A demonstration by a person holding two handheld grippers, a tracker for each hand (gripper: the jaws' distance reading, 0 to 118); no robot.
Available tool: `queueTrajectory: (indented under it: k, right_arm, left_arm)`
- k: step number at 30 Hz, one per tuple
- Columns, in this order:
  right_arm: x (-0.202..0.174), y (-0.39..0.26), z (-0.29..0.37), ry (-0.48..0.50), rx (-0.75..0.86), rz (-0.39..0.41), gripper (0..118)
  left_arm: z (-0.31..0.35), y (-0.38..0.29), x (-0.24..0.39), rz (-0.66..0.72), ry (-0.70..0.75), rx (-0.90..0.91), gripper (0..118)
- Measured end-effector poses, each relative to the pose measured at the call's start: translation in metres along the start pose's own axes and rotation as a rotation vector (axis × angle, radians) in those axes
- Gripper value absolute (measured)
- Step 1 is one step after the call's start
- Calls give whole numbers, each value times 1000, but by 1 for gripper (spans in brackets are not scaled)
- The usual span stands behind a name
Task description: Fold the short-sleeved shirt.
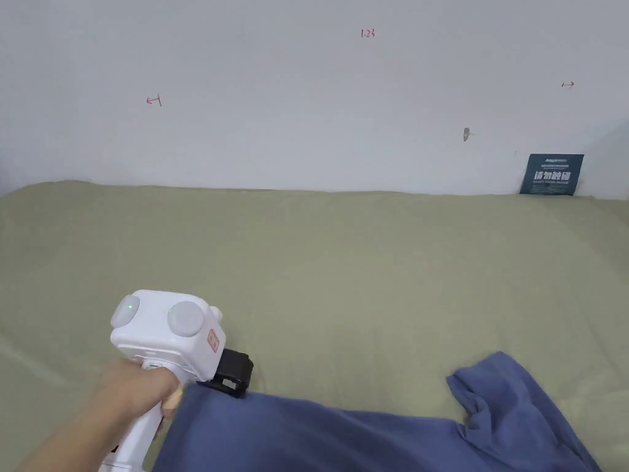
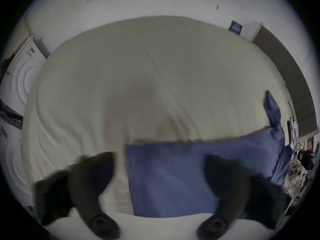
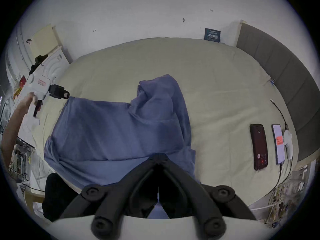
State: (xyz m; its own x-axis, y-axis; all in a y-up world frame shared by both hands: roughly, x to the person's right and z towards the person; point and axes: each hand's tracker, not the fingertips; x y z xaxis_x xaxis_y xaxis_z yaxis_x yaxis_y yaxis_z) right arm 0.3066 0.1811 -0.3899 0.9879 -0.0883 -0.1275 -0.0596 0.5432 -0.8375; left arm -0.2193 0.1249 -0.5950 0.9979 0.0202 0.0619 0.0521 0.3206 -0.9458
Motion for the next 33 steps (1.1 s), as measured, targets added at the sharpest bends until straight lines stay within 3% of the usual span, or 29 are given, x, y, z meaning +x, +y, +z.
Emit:
queueTrajectory:
  k: [3,6,7,8,9,12,13,20,21,23,24,26,29,33]
  right_arm:
    - [5,8,-6,3,-6,-12,0]
    - [13,24,-21,1,-36,-43,0]
    - [15,32,-26,-14,-48,-75,0]
    - [18,39,-32,-19,-42,-90,2]
    - [19,49,-40,-30,-40,-106,8]
    - [23,79,-70,-86,-95,-105,86]
    - [25,87,-82,-108,-122,-83,96]
    - [31,115,-166,-120,-266,-57,91]
    - [30,115,-173,-131,-271,-70,80]
    - [28,112,-176,-117,-280,-89,12]
    - [27,110,-175,-107,-295,-114,4]
    - [24,108,-169,-103,-281,-155,3]
    - [15,112,-150,-84,-230,-90,3]
    - [8,125,-113,0,-121,-114,3]
  left_arm:
    - [-18,-1,-6,56,-31,-41,106]
    - [-27,-9,-2,59,21,-96,68]
    - [-20,-14,-3,22,59,-36,61]
    - [-16,-15,0,25,16,-1,39]
    - [-11,-14,2,28,21,-7,3]
    - [-2,-18,8,32,-9,24,3]
    - [1,-17,11,10,-6,29,3]
    - [7,-23,-2,79,-70,27,3]
    - [6,-23,-1,83,-70,25,3]
    - [3,-26,-6,94,-80,22,3]
    - [2,-27,-5,98,-85,24,3]
    - [1,-27,-4,105,-94,27,3]
    - [10,-31,-13,174,-126,101,3]
    - [36,-40,-17,138,-120,143,3]
